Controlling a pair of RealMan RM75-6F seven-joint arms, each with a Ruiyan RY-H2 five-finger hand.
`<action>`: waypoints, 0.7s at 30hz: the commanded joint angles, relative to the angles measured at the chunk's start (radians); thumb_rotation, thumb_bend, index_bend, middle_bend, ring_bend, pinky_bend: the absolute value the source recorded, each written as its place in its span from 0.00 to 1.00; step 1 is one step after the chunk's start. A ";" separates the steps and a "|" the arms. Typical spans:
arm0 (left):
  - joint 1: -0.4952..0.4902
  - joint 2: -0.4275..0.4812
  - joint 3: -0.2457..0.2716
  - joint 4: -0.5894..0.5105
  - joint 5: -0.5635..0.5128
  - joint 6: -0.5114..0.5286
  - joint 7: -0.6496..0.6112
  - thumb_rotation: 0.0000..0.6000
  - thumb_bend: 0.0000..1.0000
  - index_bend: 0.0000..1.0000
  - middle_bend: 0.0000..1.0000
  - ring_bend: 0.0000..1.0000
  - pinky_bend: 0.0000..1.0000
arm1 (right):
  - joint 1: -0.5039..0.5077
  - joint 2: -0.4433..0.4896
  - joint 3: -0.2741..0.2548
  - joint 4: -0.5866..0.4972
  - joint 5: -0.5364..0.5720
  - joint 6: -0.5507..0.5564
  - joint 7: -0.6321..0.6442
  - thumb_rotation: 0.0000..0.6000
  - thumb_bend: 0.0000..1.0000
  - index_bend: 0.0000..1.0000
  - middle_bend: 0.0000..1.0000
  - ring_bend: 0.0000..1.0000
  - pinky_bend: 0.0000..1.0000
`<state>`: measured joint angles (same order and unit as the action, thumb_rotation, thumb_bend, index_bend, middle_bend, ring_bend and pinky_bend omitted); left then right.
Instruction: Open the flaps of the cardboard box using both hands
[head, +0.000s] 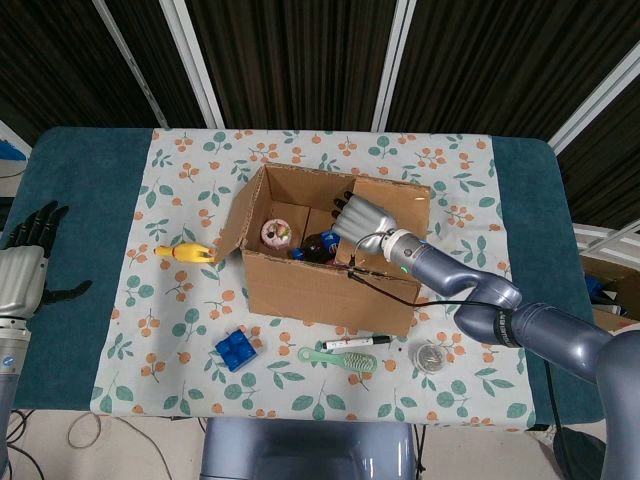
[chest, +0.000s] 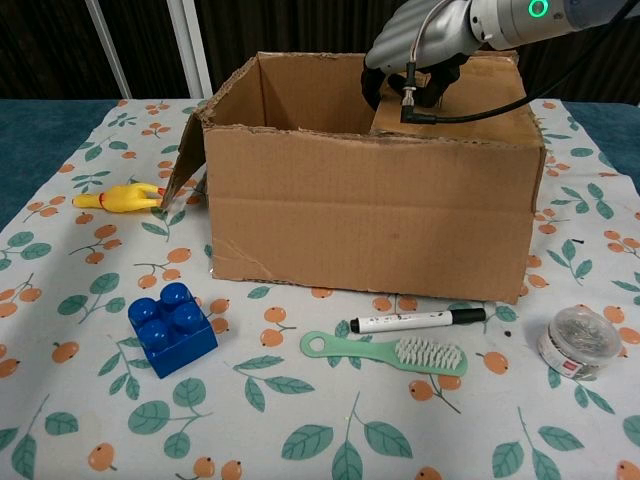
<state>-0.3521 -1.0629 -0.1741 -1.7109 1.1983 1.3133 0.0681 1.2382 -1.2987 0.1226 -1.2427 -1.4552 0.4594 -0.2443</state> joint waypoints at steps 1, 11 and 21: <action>0.002 -0.001 -0.002 -0.002 0.001 0.000 -0.004 1.00 0.11 0.00 0.00 0.00 0.11 | 0.009 0.018 -0.014 -0.011 -0.012 -0.008 -0.034 1.00 1.00 0.48 0.31 0.18 0.23; 0.003 0.001 -0.001 -0.007 0.013 -0.017 -0.010 1.00 0.11 0.00 0.00 0.00 0.11 | 0.036 0.107 -0.016 -0.100 -0.008 -0.024 -0.136 1.00 1.00 0.50 0.32 0.19 0.23; 0.007 0.005 -0.005 -0.016 0.032 -0.014 -0.018 1.00 0.11 0.00 0.00 0.00 0.11 | 0.064 0.185 0.004 -0.189 0.030 -0.025 -0.259 1.00 1.00 0.51 0.32 0.19 0.23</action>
<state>-0.3454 -1.0589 -0.1790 -1.7256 1.2289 1.2996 0.0507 1.2937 -1.1281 0.1223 -1.4178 -1.4370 0.4385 -0.4789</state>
